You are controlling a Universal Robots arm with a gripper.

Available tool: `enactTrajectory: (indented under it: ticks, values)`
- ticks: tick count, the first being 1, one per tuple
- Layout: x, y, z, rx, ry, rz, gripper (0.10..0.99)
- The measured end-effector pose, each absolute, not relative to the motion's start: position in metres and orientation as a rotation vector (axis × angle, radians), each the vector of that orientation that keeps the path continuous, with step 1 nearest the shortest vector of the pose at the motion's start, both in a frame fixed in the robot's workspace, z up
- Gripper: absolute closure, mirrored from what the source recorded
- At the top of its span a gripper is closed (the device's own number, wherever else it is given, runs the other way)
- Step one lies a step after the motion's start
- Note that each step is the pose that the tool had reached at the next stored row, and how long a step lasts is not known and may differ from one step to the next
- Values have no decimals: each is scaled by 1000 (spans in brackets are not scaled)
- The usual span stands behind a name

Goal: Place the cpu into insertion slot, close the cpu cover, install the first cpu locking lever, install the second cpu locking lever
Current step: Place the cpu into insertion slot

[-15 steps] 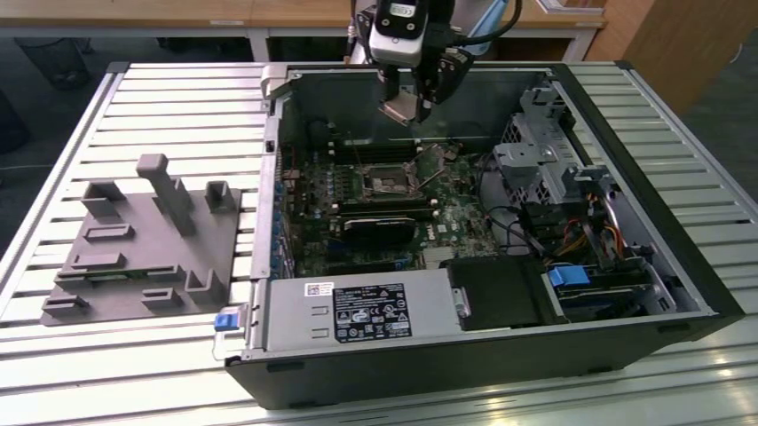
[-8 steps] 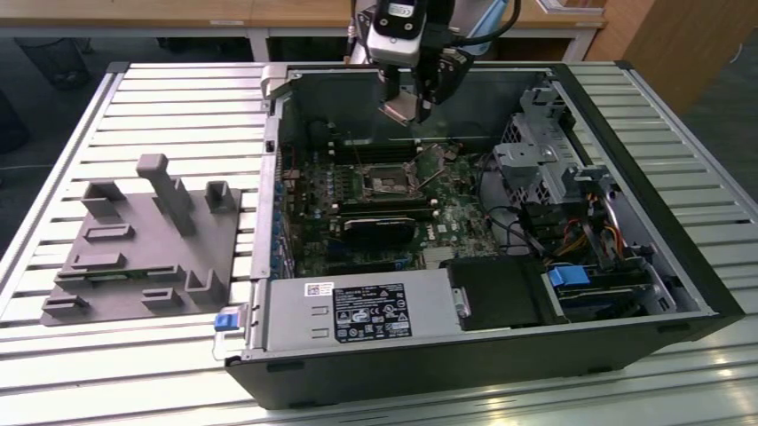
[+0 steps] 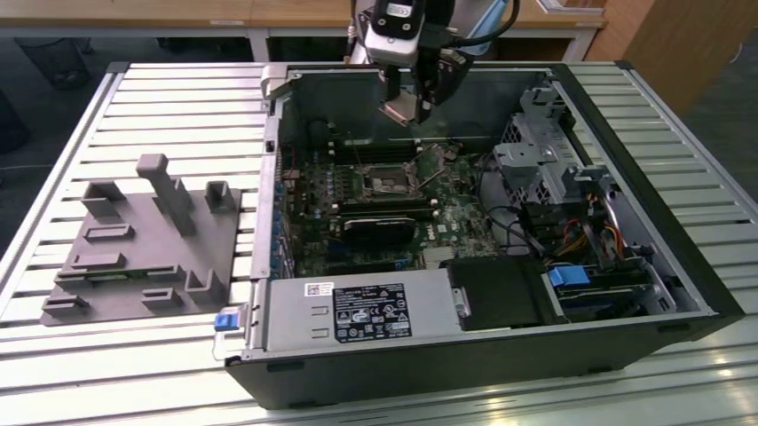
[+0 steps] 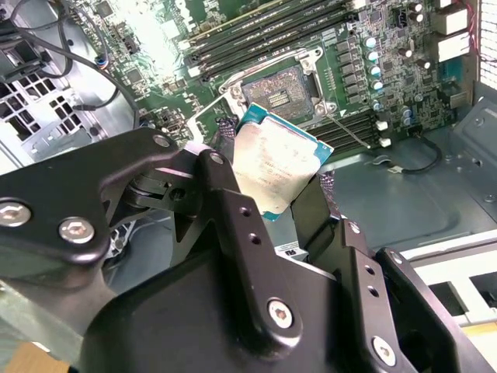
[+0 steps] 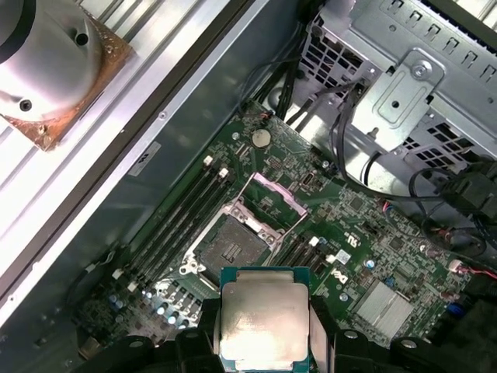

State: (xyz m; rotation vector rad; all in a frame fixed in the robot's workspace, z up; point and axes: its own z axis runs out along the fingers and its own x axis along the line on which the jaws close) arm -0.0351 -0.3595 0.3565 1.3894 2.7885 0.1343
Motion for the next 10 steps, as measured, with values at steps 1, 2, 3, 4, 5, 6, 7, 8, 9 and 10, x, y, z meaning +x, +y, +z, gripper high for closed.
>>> enactTrajectory:
  ticks: [1,2,3,4,5,6,7,8,9,10]
  values:
    - [-35,-359,356,1393,2787,134,549]
    - [-35,-359,356,1396,2785,134,549]
    - [-35,-359,356,1400,2783,134,549]
    - [-35,-359,356,1403,2781,134,549]
    - [-35,-359,356,1406,2779,134,549]
    - [-35,-359,356,1410,2777,134,549]
    - [-35,-359,356,1413,2776,134,549]
    - [-35,-359,356,1417,2774,134,549]
    - [-35,-359,356,1420,2772,134,549]
    - [-35,-359,356,1424,2770,134,549]
